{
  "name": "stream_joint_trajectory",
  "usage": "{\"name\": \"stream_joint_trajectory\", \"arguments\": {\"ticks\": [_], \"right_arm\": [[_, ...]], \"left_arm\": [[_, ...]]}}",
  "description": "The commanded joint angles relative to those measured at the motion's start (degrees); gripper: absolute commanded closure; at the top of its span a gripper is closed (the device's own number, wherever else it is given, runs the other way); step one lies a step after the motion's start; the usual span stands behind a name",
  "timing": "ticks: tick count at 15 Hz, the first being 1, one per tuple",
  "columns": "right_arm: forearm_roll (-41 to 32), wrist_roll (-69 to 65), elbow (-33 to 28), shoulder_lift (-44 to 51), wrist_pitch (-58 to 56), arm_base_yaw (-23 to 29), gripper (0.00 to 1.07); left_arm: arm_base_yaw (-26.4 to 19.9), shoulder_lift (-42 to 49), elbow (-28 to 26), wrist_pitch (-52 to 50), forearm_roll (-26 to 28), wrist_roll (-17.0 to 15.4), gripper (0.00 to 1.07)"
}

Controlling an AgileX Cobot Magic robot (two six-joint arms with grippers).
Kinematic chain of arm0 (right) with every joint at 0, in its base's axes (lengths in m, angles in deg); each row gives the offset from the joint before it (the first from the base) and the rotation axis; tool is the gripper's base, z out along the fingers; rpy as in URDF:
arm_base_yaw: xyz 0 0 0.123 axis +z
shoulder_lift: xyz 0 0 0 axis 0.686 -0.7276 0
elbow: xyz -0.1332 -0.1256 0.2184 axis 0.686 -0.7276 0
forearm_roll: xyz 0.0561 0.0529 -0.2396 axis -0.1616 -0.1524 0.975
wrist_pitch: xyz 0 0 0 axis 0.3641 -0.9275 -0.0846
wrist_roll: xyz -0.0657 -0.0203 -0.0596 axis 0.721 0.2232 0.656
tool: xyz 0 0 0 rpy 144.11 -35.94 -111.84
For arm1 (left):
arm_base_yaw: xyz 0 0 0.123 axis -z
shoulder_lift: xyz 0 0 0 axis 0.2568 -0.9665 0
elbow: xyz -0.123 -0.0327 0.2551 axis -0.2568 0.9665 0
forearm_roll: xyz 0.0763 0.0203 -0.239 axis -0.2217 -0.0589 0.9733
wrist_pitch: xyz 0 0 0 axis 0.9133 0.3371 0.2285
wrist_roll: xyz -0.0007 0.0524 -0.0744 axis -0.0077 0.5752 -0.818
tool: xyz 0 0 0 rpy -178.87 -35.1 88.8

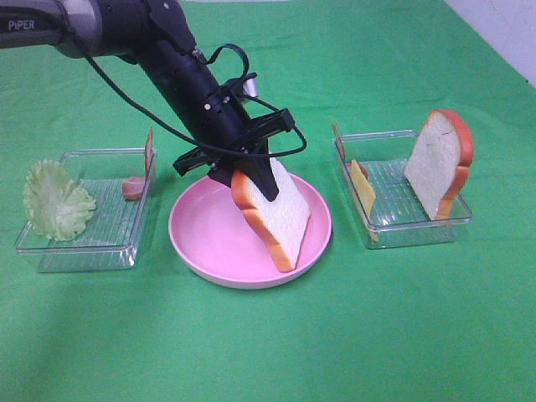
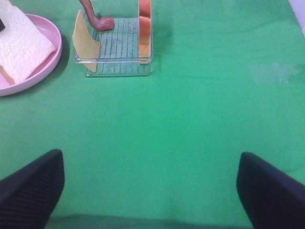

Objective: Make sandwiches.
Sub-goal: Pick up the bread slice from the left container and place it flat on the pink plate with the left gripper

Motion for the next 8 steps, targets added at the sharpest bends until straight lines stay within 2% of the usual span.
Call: {"name": "stream_joint_trajectory", "arguments": {"ticks": [1,2,3,4,5,6,8], "right_arm": [[-0.2,0.5,-0.2,1.5,0.7,-0.1,0.13],[-0.2,0.5,-0.2,1.5,0.7,-0.1,0.13],[-0.2,0.5,-0.2,1.5,0.7,-0.1,0.13],[-0.2,0.5,-0.2,1.5,0.7,-0.1,0.13],[-0.2,0.5,-0.2,1.5,0.7,-0.1,0.13],[-0.2,0.5,-0.2,1.5,0.7,-0.1,0.13],[-0.2,0.5,-0.2,1.5,0.7,-0.1,0.13]], "left_arm": [[0.3,-0.5,-0.2,-1.9,-0.6,-0.7,0.87],[0.3,-0.5,-0.2,-2.2,-2.0,-2.6,0.77],[0.3,-0.5,-0.2,-2.1,-3.6,-4.5,0.59],[0.3,-0.3,-0.3,-1.7,-4.7,-4.5,0.38],[0.3,-0.3,-0.9,-0.5,-5.1,-4.5,0.23],[0.3,-0.3,-2.0,1.4,-5.6,-4.5,0.15],[0.3,-0.3,-5.0,4.4,-6.7,-5.0,0.15]]}}
